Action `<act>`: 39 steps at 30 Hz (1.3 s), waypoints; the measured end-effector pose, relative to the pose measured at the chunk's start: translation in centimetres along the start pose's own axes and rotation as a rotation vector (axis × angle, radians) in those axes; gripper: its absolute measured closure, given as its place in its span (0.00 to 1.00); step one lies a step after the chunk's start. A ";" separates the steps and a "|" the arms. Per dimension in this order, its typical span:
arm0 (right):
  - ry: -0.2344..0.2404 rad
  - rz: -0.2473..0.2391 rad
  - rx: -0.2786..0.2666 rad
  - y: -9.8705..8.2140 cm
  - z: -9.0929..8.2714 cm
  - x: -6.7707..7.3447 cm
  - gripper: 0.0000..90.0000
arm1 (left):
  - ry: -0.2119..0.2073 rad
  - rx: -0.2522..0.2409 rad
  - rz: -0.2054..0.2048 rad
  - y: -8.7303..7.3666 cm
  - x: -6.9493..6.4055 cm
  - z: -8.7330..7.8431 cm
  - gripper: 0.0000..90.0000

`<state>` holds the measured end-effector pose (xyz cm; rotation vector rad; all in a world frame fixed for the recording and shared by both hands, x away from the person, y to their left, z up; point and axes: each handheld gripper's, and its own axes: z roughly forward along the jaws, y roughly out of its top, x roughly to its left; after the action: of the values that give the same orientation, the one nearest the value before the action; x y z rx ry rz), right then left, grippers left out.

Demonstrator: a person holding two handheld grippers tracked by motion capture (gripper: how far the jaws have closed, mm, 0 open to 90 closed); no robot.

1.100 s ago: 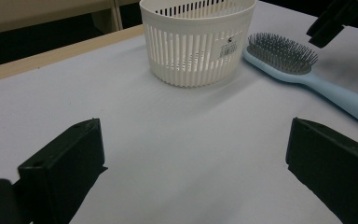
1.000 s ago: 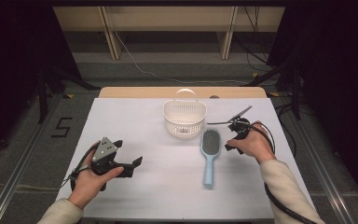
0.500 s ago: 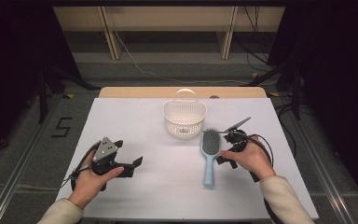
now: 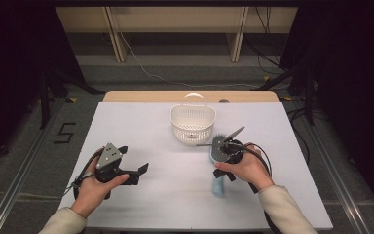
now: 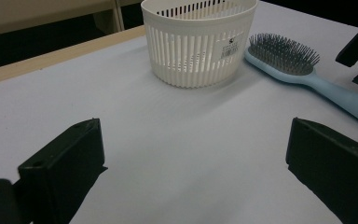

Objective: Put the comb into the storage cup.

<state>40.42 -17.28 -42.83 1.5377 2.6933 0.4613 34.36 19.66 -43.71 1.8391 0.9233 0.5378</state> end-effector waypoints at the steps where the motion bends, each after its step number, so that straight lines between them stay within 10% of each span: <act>1: -0.003 -0.003 0.000 0.0 0.0 0.0 0.24 | 0.001 0.000 0.000 0.0 0.0 0.0 0.04; 39: -0.014 0.028 -0.032 0.3 -0.4 0.4 0.22 | 0.002 0.002 -0.005 -0.1 0.1 0.0 0.04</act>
<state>40.36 -16.88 -42.28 1.5663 2.6437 0.4899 34.39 19.79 -43.80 1.8373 0.9301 0.5357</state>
